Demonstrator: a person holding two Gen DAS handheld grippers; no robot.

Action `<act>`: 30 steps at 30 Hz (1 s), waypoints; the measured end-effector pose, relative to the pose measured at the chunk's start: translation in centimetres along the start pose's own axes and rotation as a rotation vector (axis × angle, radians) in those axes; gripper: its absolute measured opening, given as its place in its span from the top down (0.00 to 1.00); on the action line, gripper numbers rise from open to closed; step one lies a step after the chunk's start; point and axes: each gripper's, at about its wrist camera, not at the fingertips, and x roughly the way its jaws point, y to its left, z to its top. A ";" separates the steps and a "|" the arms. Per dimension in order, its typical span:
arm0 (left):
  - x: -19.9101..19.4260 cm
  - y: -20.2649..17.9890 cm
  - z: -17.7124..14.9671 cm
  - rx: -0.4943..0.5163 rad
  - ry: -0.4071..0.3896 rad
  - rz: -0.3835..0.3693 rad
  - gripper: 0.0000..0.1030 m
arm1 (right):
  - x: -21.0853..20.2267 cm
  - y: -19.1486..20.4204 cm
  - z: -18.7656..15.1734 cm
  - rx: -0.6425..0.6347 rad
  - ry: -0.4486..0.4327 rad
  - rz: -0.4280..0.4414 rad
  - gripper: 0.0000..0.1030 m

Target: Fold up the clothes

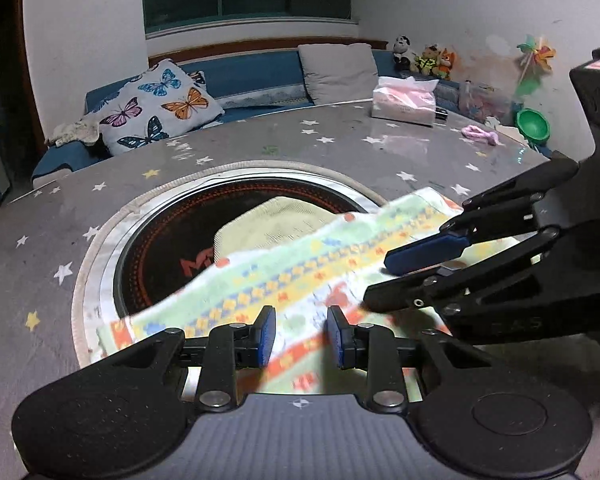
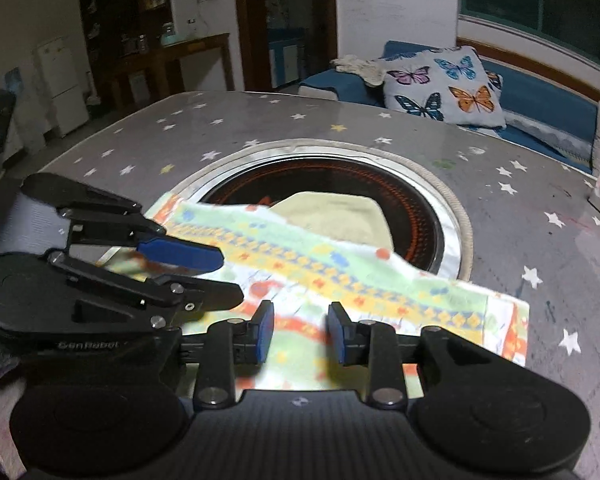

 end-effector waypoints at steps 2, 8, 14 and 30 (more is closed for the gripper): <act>-0.6 -0.3 -0.7 0.005 -0.006 0.005 0.70 | -0.6 0.6 -0.7 -0.005 0.002 0.003 0.71; -2.4 -1.1 -2.7 0.003 -0.037 0.034 0.65 | -2.4 1.8 -2.4 -0.027 -0.032 0.001 0.68; -3.7 -0.8 -3.7 -0.025 -0.052 0.047 0.50 | -3.7 1.8 -3.9 -0.020 -0.060 0.016 0.55; -6.1 1.4 -6.2 -0.107 -0.061 0.066 0.50 | -7.8 -3.8 -7.1 0.179 -0.066 -0.082 0.51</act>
